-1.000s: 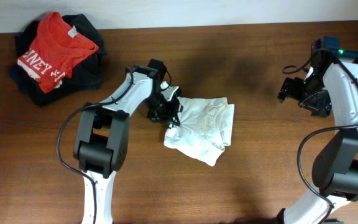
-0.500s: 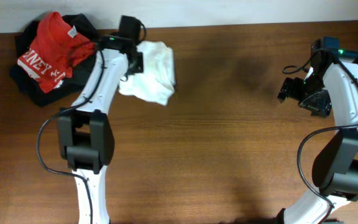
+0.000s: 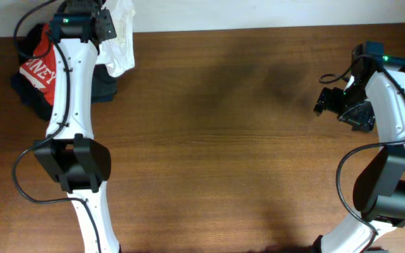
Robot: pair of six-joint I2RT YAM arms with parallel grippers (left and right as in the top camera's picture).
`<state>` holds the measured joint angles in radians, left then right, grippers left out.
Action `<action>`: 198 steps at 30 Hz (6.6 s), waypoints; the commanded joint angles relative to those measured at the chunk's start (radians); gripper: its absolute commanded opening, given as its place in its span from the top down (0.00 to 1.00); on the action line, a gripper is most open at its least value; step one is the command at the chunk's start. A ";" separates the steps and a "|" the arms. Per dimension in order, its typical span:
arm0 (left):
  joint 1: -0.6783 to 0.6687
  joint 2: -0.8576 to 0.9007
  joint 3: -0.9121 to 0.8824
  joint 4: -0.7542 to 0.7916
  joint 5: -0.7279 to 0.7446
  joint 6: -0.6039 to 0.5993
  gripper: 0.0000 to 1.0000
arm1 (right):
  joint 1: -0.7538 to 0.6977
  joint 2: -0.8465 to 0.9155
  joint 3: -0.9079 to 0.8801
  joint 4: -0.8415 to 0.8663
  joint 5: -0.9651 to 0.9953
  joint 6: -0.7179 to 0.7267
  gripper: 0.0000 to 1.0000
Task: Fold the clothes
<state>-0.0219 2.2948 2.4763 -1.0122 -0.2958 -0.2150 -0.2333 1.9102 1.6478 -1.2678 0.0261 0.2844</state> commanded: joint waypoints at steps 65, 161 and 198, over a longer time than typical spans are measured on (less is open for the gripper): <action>0.234 0.091 -0.363 0.442 0.124 -0.240 0.67 | -0.003 -0.017 0.013 0.000 0.010 0.005 0.01; 0.153 -2.290 -2.468 0.932 0.328 0.163 0.01 | -0.003 -0.017 0.013 0.000 0.010 0.005 0.01; 0.153 -2.290 -2.468 0.932 0.329 0.163 0.01 | 0.254 -1.820 -1.389 0.915 -0.036 0.002 0.01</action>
<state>0.1314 0.0101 0.0166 -0.0795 0.0357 -0.0467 0.0132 0.1635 0.3393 -0.4095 0.0528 0.2848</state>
